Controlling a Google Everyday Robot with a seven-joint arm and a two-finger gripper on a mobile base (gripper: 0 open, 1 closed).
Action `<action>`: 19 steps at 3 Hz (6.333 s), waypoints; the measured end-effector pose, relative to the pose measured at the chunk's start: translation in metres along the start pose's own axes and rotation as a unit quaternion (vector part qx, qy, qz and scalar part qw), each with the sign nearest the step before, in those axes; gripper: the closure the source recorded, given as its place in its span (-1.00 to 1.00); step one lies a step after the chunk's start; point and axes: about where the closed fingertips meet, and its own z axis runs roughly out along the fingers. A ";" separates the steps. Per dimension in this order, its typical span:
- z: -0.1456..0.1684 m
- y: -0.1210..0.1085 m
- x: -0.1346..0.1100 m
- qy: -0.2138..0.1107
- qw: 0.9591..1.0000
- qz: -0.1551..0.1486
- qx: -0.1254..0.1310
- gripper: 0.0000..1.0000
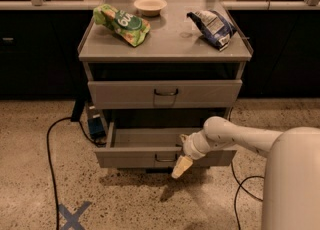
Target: Open middle drawer
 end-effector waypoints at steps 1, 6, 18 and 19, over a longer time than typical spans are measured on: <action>-0.006 0.012 0.002 0.007 1.000 -0.005 0.009 -1.00; -0.004 0.078 0.012 0.043 0.994 0.035 -0.092 -1.00; -0.063 0.267 0.027 -0.015 0.960 0.083 -0.267 -1.00; -0.069 0.279 0.026 -0.008 0.951 0.127 -0.281 -1.00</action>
Offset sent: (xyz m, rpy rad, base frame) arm -0.0905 -0.0056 0.0157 -0.0633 0.0834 -0.0010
